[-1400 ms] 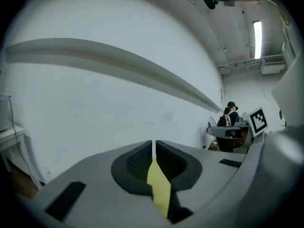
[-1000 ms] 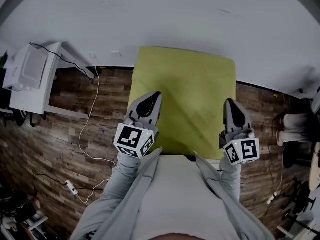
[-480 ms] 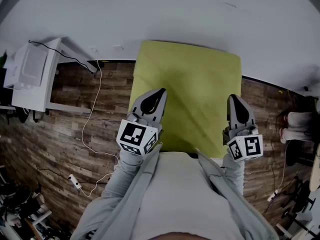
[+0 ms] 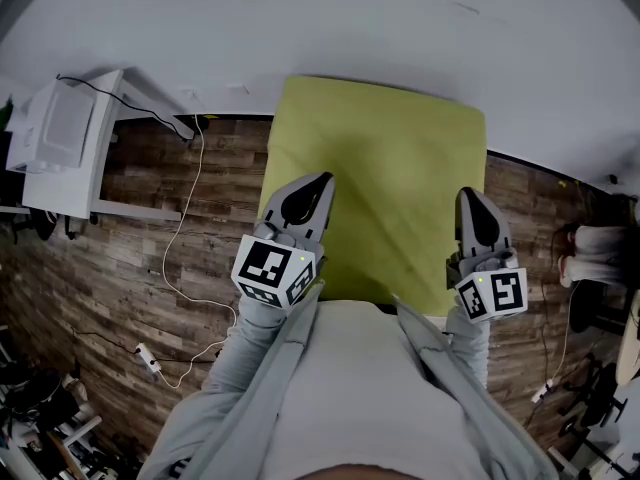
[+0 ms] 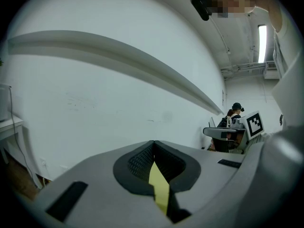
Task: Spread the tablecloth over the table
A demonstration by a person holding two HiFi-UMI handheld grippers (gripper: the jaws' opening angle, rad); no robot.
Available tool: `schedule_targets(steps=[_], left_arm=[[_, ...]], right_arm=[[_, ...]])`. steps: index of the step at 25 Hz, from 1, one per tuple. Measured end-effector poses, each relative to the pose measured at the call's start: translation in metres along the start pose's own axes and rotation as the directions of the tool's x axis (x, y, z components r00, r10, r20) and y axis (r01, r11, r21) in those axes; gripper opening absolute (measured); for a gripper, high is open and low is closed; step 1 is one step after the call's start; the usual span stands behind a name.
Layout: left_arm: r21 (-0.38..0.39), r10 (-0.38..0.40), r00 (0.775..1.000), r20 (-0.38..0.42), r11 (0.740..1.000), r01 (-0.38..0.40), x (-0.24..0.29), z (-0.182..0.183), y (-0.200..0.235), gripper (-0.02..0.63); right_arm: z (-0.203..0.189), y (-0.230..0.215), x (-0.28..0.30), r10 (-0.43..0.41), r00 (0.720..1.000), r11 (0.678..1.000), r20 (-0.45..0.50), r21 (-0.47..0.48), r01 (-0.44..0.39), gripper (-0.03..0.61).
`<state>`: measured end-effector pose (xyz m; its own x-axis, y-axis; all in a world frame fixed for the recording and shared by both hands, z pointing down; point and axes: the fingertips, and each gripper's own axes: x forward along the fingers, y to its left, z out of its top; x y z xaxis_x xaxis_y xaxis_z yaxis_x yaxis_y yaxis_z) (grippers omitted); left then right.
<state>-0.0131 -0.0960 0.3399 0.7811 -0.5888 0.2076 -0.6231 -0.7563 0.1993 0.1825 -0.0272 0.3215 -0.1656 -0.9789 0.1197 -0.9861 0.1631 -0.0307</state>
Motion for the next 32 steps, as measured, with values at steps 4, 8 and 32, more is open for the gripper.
schedule_targets(steps=[4,8,32], left_arm=[[-0.003,0.004,1.0,0.001,1.0,-0.004,-0.002,0.0,0.002,0.025],[-0.004,0.007,1.0,0.004,1.0,-0.007,-0.003,0.0,0.004,0.025],[-0.01,-0.003,1.0,0.003,1.0,0.003,-0.005,-0.005,0.006,0.025]], right_arm=[[-0.002,0.005,0.001,0.009,1.0,1.0,-0.009,-0.004,-0.009,0.021],[-0.002,0.009,0.003,0.011,1.0,1.0,-0.01,-0.006,-0.011,0.021],[-0.006,0.015,-0.002,0.004,0.999,0.999,-0.036,-0.032,-0.005,0.021]])
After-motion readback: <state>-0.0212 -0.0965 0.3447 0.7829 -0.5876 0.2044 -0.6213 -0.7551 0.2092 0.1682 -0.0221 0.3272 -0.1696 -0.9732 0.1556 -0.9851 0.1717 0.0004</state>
